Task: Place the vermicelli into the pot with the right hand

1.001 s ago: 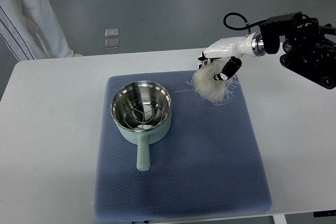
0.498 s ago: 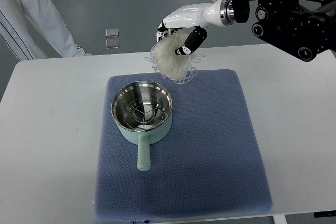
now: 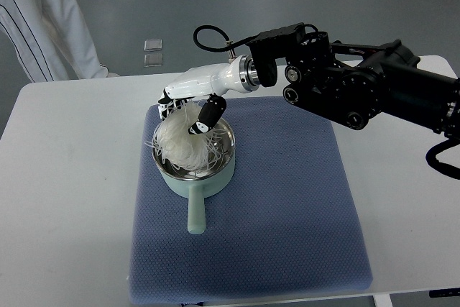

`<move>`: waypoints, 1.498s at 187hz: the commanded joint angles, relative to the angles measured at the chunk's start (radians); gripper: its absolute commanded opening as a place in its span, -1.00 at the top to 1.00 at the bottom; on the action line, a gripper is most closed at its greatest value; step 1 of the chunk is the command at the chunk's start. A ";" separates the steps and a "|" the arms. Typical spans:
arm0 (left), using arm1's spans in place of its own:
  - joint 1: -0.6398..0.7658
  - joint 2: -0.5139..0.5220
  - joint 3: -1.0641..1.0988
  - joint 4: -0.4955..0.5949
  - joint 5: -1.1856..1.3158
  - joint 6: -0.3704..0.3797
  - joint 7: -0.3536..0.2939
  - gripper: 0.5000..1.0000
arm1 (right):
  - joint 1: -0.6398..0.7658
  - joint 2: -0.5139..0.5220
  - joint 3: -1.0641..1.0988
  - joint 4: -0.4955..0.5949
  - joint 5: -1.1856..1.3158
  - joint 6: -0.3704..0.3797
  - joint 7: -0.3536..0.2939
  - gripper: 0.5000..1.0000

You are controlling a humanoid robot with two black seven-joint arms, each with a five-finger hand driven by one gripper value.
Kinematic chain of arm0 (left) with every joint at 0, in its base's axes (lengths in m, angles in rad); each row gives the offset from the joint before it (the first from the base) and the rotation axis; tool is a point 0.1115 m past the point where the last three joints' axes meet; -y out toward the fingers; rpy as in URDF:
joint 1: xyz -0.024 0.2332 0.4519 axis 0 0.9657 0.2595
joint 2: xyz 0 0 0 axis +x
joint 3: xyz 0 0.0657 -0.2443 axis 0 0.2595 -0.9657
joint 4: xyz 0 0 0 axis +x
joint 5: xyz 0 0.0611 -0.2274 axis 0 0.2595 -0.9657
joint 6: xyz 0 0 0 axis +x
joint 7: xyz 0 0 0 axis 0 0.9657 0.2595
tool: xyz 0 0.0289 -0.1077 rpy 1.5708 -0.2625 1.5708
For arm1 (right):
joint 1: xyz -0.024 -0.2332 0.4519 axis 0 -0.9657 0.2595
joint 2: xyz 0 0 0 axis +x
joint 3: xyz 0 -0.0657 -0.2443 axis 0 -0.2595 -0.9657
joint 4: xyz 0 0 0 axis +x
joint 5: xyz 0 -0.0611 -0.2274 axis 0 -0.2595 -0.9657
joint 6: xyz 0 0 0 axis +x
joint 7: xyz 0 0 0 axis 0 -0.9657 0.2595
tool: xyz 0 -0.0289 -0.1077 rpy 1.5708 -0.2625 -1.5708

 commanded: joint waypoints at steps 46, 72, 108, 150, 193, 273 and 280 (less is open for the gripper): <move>0.000 0.000 0.000 0.000 0.000 0.000 0.000 -1.00 | -0.034 0.019 -0.003 -0.041 0.003 -0.054 0.000 -0.27; 0.000 0.000 0.000 0.000 0.000 0.000 0.000 -1.00 | -0.032 0.009 0.003 -0.039 0.012 -0.052 0.001 -0.60; 0.002 0.000 0.000 0.000 0.000 0.000 0.000 -1.00 | -0.023 -0.010 0.024 -0.039 0.015 -0.034 0.001 -0.69; 0.002 0.000 0.000 0.000 0.000 0.000 0.000 -1.00 | -0.019 -0.050 0.150 -0.043 0.075 -0.009 0.003 -0.70; 0.002 0.000 -0.001 0.000 0.000 0.000 0.000 -1.00 | -0.112 -0.062 0.334 -0.087 0.312 -0.023 0.003 -0.71; 0.002 0.000 0.000 0.000 0.000 0.000 0.000 -1.00 | -0.351 -0.044 0.667 -0.250 0.886 -0.236 0.016 -0.71; 0.000 0.000 0.000 0.000 0.000 0.000 0.000 -1.00 | -0.373 -0.044 0.671 -0.259 0.946 -0.246 0.016 -0.71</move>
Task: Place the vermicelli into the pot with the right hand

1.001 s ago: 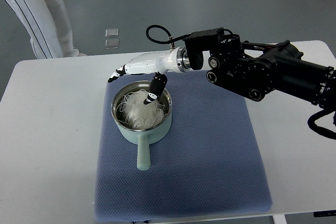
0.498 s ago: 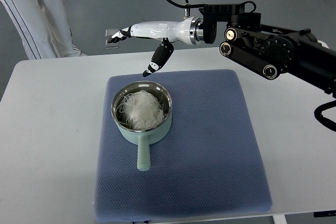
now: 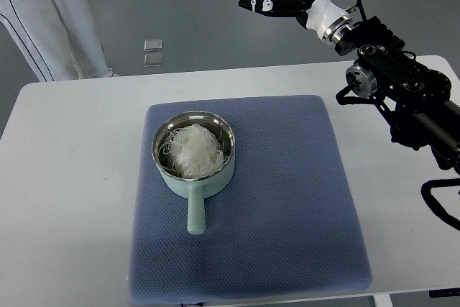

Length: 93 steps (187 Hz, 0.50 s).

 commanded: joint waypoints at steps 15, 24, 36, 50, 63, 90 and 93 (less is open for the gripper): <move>0.001 0.000 0.000 0.000 0.000 0.000 0.000 -1.00 | -0.097 0.000 0.021 -0.037 0.258 -0.063 0.003 -0.71; -0.001 0.000 -0.001 0.000 0.000 0.000 0.000 -1.00 | -0.119 -0.001 0.021 -0.043 0.322 -0.079 0.003 -0.71; -0.001 0.000 0.000 0.000 0.000 0.000 0.000 -1.00 | -0.145 -0.001 0.021 -0.046 0.408 -0.092 0.003 -0.71; -0.001 0.000 0.000 0.000 0.000 0.000 0.001 -1.00 | -0.165 -0.001 0.021 -0.049 0.493 -0.094 0.010 -0.71; -0.001 0.000 0.000 0.000 0.000 0.000 0.000 -1.00 | -0.172 0.000 0.021 -0.056 0.549 -0.097 0.018 -0.71; 0.001 0.000 0.000 0.000 0.000 0.000 0.000 -1.00 | -0.175 0.019 0.021 -0.080 0.574 -0.098 0.032 -0.71; -0.001 0.000 0.000 0.000 0.000 0.000 0.000 -1.00 | -0.175 0.019 0.021 -0.084 0.574 -0.100 0.032 -0.71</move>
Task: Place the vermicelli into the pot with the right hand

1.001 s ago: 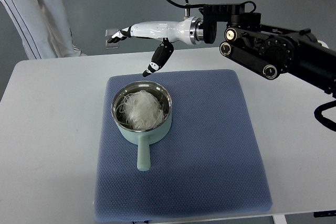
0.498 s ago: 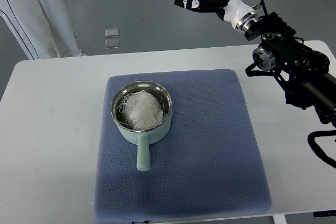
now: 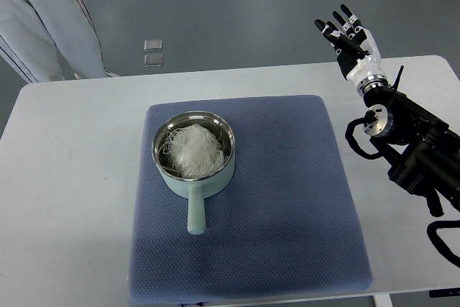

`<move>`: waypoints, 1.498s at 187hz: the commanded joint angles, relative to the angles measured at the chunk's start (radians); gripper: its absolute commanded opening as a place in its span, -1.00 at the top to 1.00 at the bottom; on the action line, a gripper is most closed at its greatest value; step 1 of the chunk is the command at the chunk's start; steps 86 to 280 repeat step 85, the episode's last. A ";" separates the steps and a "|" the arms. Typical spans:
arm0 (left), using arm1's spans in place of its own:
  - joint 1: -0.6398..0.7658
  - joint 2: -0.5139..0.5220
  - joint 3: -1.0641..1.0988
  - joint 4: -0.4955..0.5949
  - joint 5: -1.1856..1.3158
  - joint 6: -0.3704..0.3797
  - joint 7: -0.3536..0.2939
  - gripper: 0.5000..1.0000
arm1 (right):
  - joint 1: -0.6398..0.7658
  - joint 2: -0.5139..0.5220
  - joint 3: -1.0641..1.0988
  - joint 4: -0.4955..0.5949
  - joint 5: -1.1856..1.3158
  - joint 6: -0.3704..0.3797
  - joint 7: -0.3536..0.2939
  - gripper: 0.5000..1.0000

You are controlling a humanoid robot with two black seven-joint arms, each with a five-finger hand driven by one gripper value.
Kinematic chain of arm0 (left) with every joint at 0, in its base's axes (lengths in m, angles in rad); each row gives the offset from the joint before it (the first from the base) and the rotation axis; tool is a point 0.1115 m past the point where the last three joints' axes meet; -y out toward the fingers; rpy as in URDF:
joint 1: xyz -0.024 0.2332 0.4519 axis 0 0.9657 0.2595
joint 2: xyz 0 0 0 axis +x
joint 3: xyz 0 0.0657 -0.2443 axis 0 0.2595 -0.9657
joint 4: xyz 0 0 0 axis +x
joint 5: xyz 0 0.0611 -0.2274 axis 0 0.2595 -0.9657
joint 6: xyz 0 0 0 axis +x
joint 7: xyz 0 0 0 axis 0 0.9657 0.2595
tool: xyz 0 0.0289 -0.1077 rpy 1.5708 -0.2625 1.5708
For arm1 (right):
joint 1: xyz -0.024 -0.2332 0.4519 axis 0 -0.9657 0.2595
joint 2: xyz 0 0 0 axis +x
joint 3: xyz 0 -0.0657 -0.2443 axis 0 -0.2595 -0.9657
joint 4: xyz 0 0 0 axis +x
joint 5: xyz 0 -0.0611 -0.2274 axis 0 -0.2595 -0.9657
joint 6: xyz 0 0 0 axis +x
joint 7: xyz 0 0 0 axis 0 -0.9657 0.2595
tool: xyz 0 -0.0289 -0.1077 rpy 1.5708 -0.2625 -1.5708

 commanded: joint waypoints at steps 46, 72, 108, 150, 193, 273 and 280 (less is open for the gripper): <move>-0.001 0.000 -0.001 0.000 0.000 0.000 0.000 -1.00 | -0.012 0.023 -0.008 -0.062 0.009 -0.006 0.006 -0.71; -0.001 0.000 0.000 0.000 0.000 0.000 0.000 -1.00 | -0.038 0.044 -0.014 -0.085 0.009 -0.005 0.009 -0.71; 0.000 0.000 0.000 0.000 0.000 0.000 0.000 -1.00 | -0.050 0.049 -0.017 -0.084 0.009 -0.005 0.023 -0.71; 0.000 0.000 0.000 0.000 0.000 0.000 0.000 -1.00 | -0.050 0.049 -0.017 -0.084 0.009 -0.005 0.023 -0.71; 0.000 0.000 0.000 0.000 0.000 0.000 0.000 -1.00 | -0.050 0.049 -0.017 -0.084 0.009 -0.005 0.023 -0.71; 0.000 0.000 0.000 0.000 0.000 0.000 0.000 -1.00 | -0.050 0.049 -0.017 -0.084 0.009 -0.005 0.023 -0.71; 0.000 0.000 0.000 0.000 0.000 0.000 0.000 -1.00 | -0.050 0.049 -0.017 -0.084 0.009 -0.005 0.023 -0.71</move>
